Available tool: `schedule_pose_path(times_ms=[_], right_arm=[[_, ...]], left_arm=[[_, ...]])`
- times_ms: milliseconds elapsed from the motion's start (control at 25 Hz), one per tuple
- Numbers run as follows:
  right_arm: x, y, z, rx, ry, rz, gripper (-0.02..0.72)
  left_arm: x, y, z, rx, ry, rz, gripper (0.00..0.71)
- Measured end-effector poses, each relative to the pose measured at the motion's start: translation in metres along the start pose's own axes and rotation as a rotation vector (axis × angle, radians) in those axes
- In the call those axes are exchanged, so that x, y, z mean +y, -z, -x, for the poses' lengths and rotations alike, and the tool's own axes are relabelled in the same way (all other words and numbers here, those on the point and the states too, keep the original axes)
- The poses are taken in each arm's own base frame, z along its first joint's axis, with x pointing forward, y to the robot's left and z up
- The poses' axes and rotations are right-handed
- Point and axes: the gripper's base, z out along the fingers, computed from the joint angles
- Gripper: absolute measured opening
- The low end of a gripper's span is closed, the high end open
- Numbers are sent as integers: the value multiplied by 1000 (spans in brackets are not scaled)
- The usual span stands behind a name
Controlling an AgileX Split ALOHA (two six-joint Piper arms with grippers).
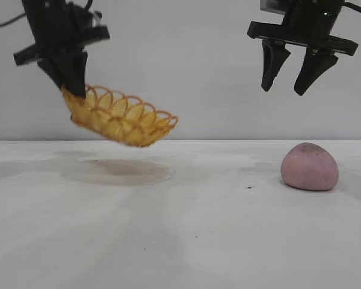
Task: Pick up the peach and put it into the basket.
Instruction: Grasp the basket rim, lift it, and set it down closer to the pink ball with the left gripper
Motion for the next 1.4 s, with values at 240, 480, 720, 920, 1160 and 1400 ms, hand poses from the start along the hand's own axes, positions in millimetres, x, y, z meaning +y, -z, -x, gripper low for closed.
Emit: schedule_pose_path(times_ms=[240, 480, 720, 920, 1160, 1400], right_arm=[[0, 0, 0, 0, 2, 0, 449], [0, 0, 0, 0, 2, 0, 449], [0, 0, 0, 0, 2, 0, 449], [0, 0, 0, 0, 2, 0, 449], [0, 0, 0, 2, 2, 0, 449], [0, 0, 0, 2, 2, 0, 449]], left_arm=[[-15, -12, -27, 76, 138, -181, 0], [-29, -54, -61, 74, 300, -244, 0], [-39, -76, -67, -17, 394, -260, 0], [-40, -90, -70, -3, 424, -259, 0], [-40, -104, -75, 25, 481, -253, 64], [-41, -104, -75, 29, 524, -266, 347]])
